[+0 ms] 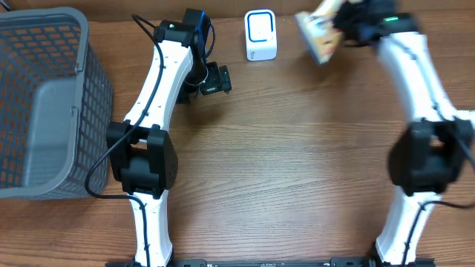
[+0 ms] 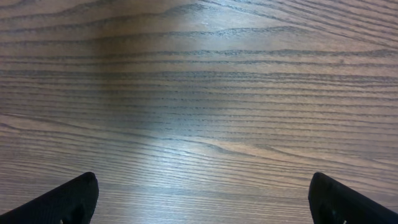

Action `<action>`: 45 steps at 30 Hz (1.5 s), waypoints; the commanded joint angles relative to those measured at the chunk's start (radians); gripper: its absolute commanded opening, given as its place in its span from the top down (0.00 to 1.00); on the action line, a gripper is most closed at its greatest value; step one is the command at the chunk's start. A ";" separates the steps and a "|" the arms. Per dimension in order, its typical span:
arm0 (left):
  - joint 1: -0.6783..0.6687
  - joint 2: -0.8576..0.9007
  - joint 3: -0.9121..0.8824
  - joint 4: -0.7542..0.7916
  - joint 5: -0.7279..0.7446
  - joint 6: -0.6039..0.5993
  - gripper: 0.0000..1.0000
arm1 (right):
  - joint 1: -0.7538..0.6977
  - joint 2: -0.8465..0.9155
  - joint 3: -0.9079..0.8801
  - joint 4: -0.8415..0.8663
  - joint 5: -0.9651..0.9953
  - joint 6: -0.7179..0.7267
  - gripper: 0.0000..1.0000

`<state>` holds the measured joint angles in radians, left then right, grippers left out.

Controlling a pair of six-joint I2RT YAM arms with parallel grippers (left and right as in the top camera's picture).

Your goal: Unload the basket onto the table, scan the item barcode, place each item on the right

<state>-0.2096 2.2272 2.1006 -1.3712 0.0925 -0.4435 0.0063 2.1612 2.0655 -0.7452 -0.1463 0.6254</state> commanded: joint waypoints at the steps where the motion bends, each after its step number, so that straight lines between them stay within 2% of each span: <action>1: -0.006 -0.002 -0.003 0.000 0.001 -0.006 0.00 | -0.122 -0.064 0.035 -0.068 0.035 0.003 0.96; 7: -0.006 -0.002 -0.003 0.000 0.001 -0.006 0.00 | -0.329 -0.039 0.018 -0.277 0.239 0.002 0.96; 11: -0.006 -0.002 -0.003 0.000 0.001 -0.006 0.01 | -0.438 -0.013 0.008 -0.335 0.269 0.002 0.95; 14: -0.006 -0.002 -0.003 0.000 0.001 -0.006 0.00 | -0.506 0.009 0.007 -0.365 0.269 0.002 0.90; 15: -0.006 -0.002 -0.003 0.000 0.001 -0.006 0.00 | -0.525 0.014 0.003 -0.370 0.269 0.002 0.82; 18: -0.006 -0.002 -0.003 0.000 0.001 -0.006 0.00 | -0.572 0.016 0.000 -0.383 0.269 0.002 0.50; 22: -0.006 -0.002 -0.003 0.000 0.001 -0.006 0.00 | -0.621 0.014 0.006 -0.417 0.257 -0.002 0.35; 26: -0.006 -0.002 -0.003 0.000 0.002 -0.006 0.00 | -0.646 0.004 0.012 -0.450 0.198 -0.008 0.31; 30: -0.006 -0.002 -0.003 0.000 0.001 -0.006 0.00 | -0.651 -0.041 0.013 -0.453 0.057 -0.055 0.25; 31: -0.006 -0.002 -0.003 0.000 0.002 -0.006 0.00 | -0.651 -0.070 0.013 -0.454 -0.008 -0.055 0.21; 37: -0.006 -0.002 -0.003 0.000 0.001 -0.006 0.00 | -0.645 -0.217 0.013 -0.520 -0.237 -0.088 0.15; 40: -0.006 -0.002 -0.003 0.000 0.001 -0.006 0.00 | -0.639 -0.310 0.013 -0.612 -0.301 -0.156 0.12; 45: -0.006 -0.002 -0.003 0.000 0.001 -0.006 0.00 | -0.602 -0.456 0.008 -0.826 -0.290 -0.272 0.10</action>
<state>-0.2096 2.2272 2.1006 -1.3712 0.0925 -0.4435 -0.6254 1.7947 2.0682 -1.5097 -0.3920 0.4610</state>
